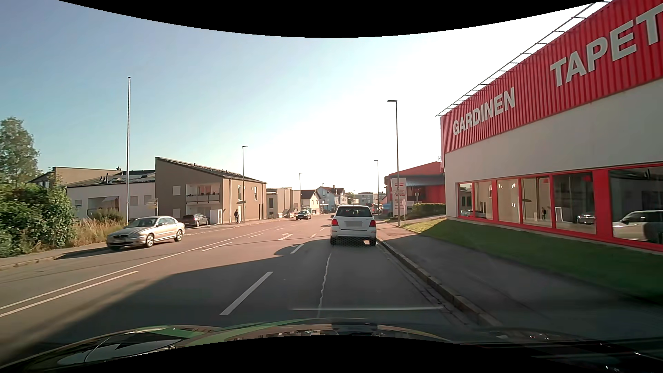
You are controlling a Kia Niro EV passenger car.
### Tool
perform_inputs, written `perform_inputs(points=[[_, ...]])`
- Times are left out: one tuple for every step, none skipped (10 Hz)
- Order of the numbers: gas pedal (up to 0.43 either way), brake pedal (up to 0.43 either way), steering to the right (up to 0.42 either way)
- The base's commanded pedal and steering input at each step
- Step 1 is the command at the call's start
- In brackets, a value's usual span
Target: Follow the waypoints while adhering to traffic rules and regulations
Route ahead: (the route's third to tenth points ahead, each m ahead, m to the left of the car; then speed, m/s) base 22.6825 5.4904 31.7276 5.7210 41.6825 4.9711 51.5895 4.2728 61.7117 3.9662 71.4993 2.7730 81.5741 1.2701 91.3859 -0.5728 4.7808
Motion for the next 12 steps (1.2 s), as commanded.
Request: perform_inputs(points=[[0.000,0.000,0.004],[0.000,0.000,0.004],[0.000,0.000,0.004],[0.000,0.000,0.004],[0.000,0.000,0.008],[0.000,0.000,0.012],[0.000,0.000,0.014],[0.000,0.000,0.013],[0.000,0.000,0.010],[0.000,0.000,0.009],[0.000,0.000,0.009],[0.000,0.000,0.009]])
